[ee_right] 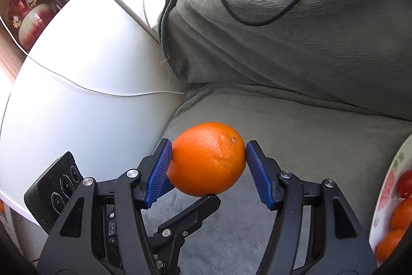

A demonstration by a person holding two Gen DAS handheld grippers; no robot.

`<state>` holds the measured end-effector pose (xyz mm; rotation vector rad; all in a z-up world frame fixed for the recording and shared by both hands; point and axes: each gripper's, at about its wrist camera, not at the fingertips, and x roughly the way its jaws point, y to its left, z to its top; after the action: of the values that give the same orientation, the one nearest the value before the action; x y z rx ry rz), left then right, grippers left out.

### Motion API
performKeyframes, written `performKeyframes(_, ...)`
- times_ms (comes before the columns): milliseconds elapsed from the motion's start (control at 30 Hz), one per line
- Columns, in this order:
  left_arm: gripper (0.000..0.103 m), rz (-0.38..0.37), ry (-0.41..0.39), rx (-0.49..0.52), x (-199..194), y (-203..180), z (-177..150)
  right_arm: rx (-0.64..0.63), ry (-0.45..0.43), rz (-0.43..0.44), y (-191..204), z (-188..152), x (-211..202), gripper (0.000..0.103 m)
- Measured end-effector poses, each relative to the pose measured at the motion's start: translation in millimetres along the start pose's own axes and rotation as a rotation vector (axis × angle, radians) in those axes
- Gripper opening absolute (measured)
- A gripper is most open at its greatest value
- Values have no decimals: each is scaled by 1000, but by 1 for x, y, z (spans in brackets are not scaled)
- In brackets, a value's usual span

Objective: Organize fruits
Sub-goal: 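Lift the large orange with right gripper and carry it over the plate, then open right gripper to set the large orange on the plate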

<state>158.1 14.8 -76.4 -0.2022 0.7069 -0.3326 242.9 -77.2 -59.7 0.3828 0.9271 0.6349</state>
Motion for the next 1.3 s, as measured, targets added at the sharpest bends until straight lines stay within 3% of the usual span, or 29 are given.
performKeyframes(367,56,-128,67,99,42,-87,1,98,-71,-104,-73,-16,-86,63)
performKeyframes(867,52,-239,179,222,90,-167,-4,237,-136,-199,-165,-33,-157,63)
performKeyframes(1033,52,-247,171,260,84,-178,-11,265,-165,-201,-184,-41,-175,63)
performKeyframes(1300,52,-245,139,272,52,-169,-14,210,-206,-236,-169,-57,-201,63)
